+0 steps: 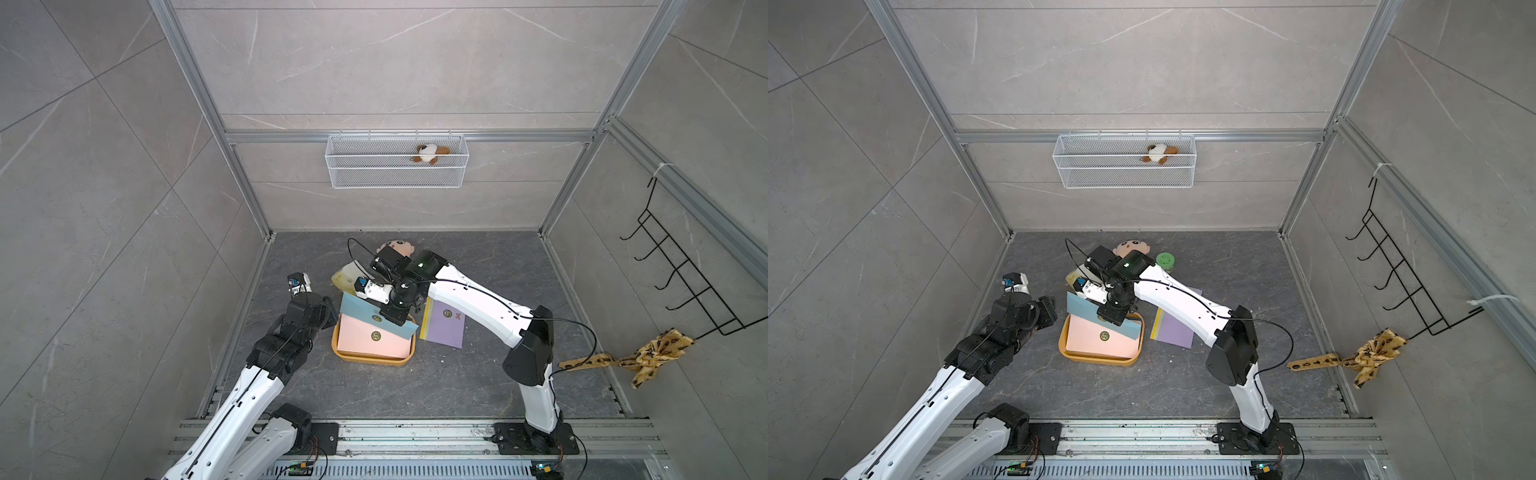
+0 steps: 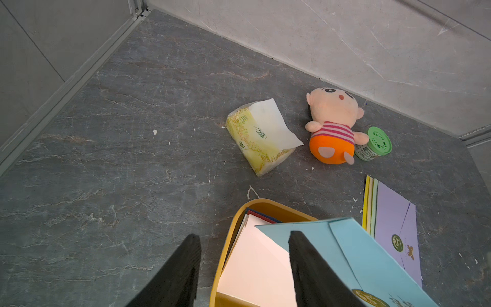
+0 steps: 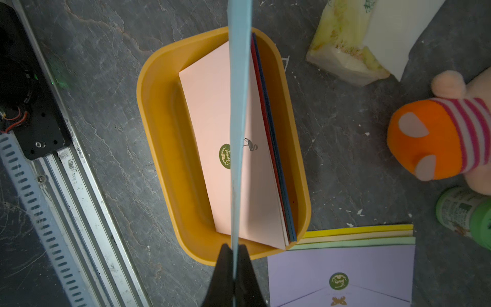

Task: Put the sealed envelopes into the storage box
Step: Place the envelope in the storage box.

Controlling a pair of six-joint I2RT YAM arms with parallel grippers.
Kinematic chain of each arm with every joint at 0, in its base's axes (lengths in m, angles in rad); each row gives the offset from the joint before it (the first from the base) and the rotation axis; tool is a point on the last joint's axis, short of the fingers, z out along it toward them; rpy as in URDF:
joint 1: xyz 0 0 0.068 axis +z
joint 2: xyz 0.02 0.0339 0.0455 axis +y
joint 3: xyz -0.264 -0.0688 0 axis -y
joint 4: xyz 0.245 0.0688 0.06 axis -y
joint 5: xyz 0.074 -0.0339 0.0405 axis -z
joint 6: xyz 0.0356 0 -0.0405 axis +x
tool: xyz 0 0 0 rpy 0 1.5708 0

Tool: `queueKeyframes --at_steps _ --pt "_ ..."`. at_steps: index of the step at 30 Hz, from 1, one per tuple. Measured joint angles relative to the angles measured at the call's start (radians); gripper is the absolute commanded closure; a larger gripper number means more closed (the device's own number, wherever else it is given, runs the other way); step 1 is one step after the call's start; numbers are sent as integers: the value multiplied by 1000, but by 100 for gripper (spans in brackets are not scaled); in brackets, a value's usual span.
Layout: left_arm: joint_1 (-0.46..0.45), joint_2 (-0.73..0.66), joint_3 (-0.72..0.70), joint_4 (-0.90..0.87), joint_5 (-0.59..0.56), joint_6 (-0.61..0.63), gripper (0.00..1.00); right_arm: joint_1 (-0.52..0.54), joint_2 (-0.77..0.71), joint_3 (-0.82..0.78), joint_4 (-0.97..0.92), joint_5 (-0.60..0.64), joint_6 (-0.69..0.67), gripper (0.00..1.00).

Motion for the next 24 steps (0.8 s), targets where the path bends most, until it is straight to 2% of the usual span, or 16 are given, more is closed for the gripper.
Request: queueKeyframes --at_steps 8,19,20,21,22,24 --pt "0 -29 -3 -14 -19 0 39 35 90 55 -46 20 -60 100" --pt "0 -33 -64 -20 31 -59 35 49 101 35 -62 30 -104 100" --pt "0 -31 -69 -21 35 -64 35 51 102 35 -62 30 -104 96" --pt "0 -29 -73 -21 37 -69 34 55 104 35 -62 30 -103 86" --pt "0 -29 -74 -23 39 -72 33 57 105 35 -62 30 -103 81" --pt "0 -29 -74 -22 44 -78 33 60 105 35 -61 31 -110 76"
